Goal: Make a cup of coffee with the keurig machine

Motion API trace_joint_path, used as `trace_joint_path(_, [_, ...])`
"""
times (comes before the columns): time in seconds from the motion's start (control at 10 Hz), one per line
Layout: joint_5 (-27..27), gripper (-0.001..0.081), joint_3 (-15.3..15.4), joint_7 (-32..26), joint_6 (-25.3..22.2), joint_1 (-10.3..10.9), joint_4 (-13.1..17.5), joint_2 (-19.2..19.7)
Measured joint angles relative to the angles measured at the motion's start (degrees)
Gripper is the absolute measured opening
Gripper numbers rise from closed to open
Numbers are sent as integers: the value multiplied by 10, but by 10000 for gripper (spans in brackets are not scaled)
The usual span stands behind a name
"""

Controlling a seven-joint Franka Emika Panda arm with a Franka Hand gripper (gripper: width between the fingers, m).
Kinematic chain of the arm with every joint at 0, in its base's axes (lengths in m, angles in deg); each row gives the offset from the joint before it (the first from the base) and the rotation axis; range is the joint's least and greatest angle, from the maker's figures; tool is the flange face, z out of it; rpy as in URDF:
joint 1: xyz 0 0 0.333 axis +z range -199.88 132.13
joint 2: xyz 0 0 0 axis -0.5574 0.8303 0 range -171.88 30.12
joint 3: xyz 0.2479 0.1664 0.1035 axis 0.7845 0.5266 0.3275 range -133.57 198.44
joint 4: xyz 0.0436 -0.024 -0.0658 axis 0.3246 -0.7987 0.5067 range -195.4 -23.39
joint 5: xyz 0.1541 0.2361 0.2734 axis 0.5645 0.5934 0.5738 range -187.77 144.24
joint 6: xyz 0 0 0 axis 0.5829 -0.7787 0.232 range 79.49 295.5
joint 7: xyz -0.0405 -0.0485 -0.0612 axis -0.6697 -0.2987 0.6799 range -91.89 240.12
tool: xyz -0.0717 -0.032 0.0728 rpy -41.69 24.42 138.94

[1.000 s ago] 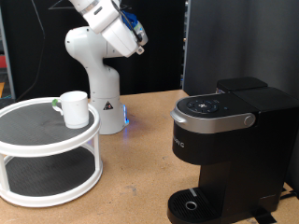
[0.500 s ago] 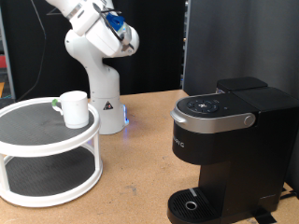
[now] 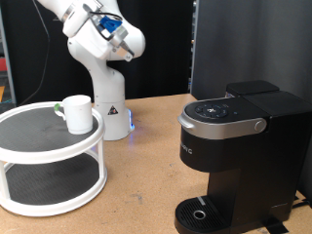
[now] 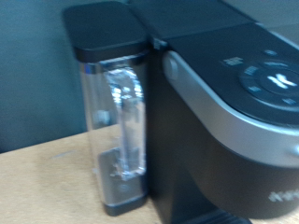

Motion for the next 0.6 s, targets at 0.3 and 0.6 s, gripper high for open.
trace_joint_path(0.3, [-23,7,-29,-9,-34,-45,-29,-52])
trace_joint_path(0.6, [-72,7,-75,-21,-122,-76,-23,-85])
